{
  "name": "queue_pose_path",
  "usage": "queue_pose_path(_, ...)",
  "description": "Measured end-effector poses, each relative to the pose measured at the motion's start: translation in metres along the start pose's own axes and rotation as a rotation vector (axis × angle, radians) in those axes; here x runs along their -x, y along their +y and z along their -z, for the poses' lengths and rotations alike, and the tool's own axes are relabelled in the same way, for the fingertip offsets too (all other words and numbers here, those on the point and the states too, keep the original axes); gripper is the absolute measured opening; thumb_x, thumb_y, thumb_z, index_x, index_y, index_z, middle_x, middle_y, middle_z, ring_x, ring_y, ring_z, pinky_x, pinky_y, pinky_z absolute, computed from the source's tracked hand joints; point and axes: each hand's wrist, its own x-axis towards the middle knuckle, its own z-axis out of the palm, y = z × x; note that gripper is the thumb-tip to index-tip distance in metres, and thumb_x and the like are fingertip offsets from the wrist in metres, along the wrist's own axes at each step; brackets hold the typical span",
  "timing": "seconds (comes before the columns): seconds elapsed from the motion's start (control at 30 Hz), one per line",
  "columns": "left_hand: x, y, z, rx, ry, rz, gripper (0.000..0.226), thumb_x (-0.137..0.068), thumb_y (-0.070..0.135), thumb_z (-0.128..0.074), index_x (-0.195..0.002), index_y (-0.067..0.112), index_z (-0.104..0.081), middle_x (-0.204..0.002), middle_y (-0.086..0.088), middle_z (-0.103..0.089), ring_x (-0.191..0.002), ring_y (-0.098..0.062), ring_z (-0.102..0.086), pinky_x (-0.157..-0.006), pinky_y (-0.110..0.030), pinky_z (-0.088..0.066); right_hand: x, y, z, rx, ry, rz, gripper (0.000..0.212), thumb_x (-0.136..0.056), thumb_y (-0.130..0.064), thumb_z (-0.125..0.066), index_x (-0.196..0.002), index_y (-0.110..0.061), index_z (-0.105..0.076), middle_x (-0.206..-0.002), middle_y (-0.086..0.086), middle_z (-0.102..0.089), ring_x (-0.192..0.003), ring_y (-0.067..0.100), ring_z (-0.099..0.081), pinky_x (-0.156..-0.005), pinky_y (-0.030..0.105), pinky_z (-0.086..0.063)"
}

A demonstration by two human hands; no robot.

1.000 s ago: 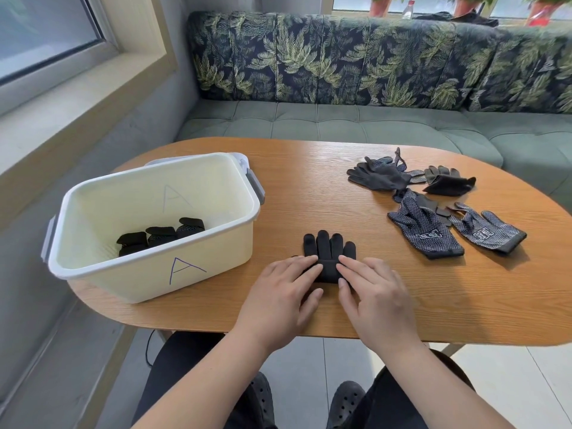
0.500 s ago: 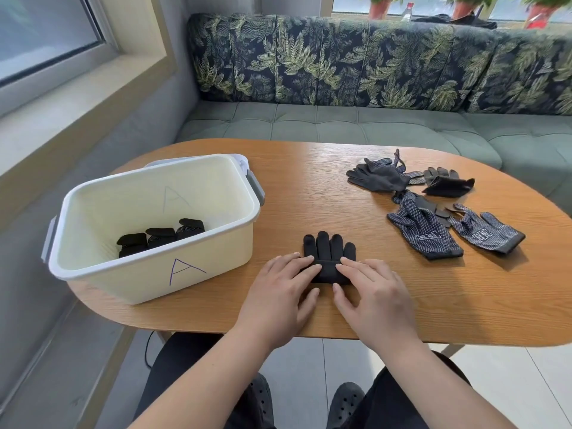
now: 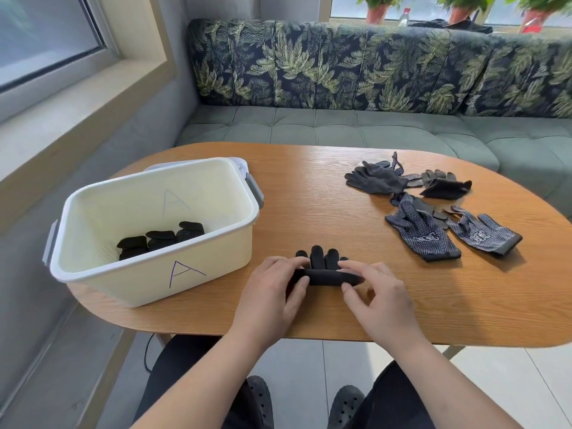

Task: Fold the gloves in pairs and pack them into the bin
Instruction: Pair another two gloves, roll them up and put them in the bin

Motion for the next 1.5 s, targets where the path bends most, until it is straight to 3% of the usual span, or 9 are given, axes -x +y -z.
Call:
queue_pose_path(0.17, 0.000, 0.000, 0.002, 0.031, 0.031, 0.038, 0.027, -0.105, 0.042, -0.060, -0.130, 0.034, -0.065, -0.116, 0.017, -0.061, -0.114, -0.004, -0.055, -0.096, -0.032, -0.052, -0.004, 0.003, 0.000, -0.050, -0.010, -0.026, 0.040, -0.094, -0.031, -0.075, -0.128, -0.051, -0.069, -0.098, -0.016, -0.065, -0.083, 0.011, -0.064, -0.077, 0.021, -0.049)
queue_pose_path(0.3, -0.004, -0.002, -0.003, -0.083, 0.052, 0.013, 0.039, -0.108, 0.045, -0.054, -0.142, 0.027, -0.061, -0.133, 0.013, -0.060, -0.130, -0.010, -0.049, -0.110, -0.037, -0.046, -0.007, 0.006, -0.002, 0.000, 0.034, -0.043, 0.032, -0.100, -0.040, -0.070, -0.131, -0.047, -0.068, -0.090, -0.016, -0.061, -0.085, 0.009, -0.060, -0.074, 0.021, -0.046)
queue_pose_path(0.5, -0.001, 0.003, -0.006, -0.232, 0.028, -0.048, 0.058, -0.109, 0.052, -0.048, -0.160, 0.026, -0.042, -0.167, 0.006, -0.034, -0.160, -0.016, -0.021, -0.130, -0.038, -0.024, -0.011, 0.008, -0.006, 0.005, 0.109, -0.050, 0.029, -0.100, -0.033, -0.072, -0.129, -0.033, -0.072, -0.102, -0.020, -0.064, -0.083, 0.009, -0.062, -0.076, 0.027, -0.054)
queue_pose_path(0.7, 0.004, 0.005, -0.010, -0.326, -0.014, -0.378, 0.050, -0.108, 0.041, -0.055, -0.152, 0.016, -0.058, -0.164, -0.002, -0.047, -0.160, -0.021, -0.030, -0.128, -0.049, -0.028, -0.009, 0.013, -0.008, -0.012, 0.139, -0.029, 0.027, -0.101, -0.023, -0.071, -0.127, -0.029, -0.073, -0.111, -0.021, -0.067, -0.093, 0.005, -0.070, -0.084, 0.034, -0.061)
queue_pose_path(0.8, 0.003, 0.005, -0.011, -0.413, -0.057, -0.337, 0.053, -0.110, 0.047, -0.048, -0.153, 0.017, -0.056, -0.165, -0.002, -0.046, -0.161, -0.021, -0.029, -0.130, -0.051, -0.023, -0.008, 0.015, -0.009, -0.003, 0.148, 0.021, 0.028, -0.103, -0.011, -0.064, -0.125, -0.026, -0.074, -0.117, -0.019, -0.068, -0.105, 0.006, -0.070, -0.090, 0.040, -0.060)
queue_pose_path(0.97, 0.001, 0.005, -0.013, -0.472, -0.131, -0.288, 0.061, -0.112, 0.052, -0.037, -0.161, 0.016, -0.045, -0.170, -0.003, -0.037, -0.163, -0.021, -0.021, -0.132, -0.047, -0.017, -0.005, 0.014, -0.011, 0.109, 0.175, 0.077, 0.034, -0.100, 0.003, -0.060, -0.123, -0.016, -0.076, -0.126, -0.008, -0.068, -0.117, 0.009, -0.065, -0.100, 0.037, -0.055)
queue_pose_path(1.13, 0.000, 0.002, -0.018, -0.431, -0.156, -0.250, 0.067, -0.111, 0.055, -0.037, -0.165, 0.015, -0.037, -0.175, -0.002, -0.026, -0.165, -0.017, -0.013, -0.133, -0.042, -0.016, 0.001, 0.010, -0.019, 0.324, 0.082, 0.299, 0.039, -0.103, -0.005, -0.058, -0.141, -0.011, -0.068, -0.156, 0.000, -0.056, -0.148, 0.019, -0.047, -0.121, 0.039, -0.042)
queue_pose_path(1.3, -0.004, 0.002, -0.021, -0.404, -0.256, -0.186, 0.077, -0.109, 0.062, -0.031, -0.171, 0.021, -0.014, -0.179, 0.003, -0.002, -0.165, -0.011, 0.006, -0.134, -0.035, -0.007, -0.002, 0.012, -0.023, 0.377, 0.000, 0.289, 0.045, -0.105, -0.033, -0.051, -0.146, -0.021, -0.064, -0.157, -0.009, -0.056, -0.149, 0.008, -0.047, -0.117, 0.040, -0.047)
queue_pose_path(1.5, -0.007, 0.004, -0.022, -0.422, -0.277, -0.177, 0.079, -0.108, 0.063, -0.025, -0.171, 0.018, -0.011, -0.179, -0.001, 0.001, -0.165, -0.015, 0.004, -0.134, -0.037, -0.005, -0.003, 0.012, -0.025, 0.420, -0.019, 0.270, 0.046, -0.106, -0.036, -0.050, -0.147, -0.021, -0.063, -0.158, -0.008, -0.055, -0.149, 0.008, -0.047, -0.116, 0.041, -0.047)
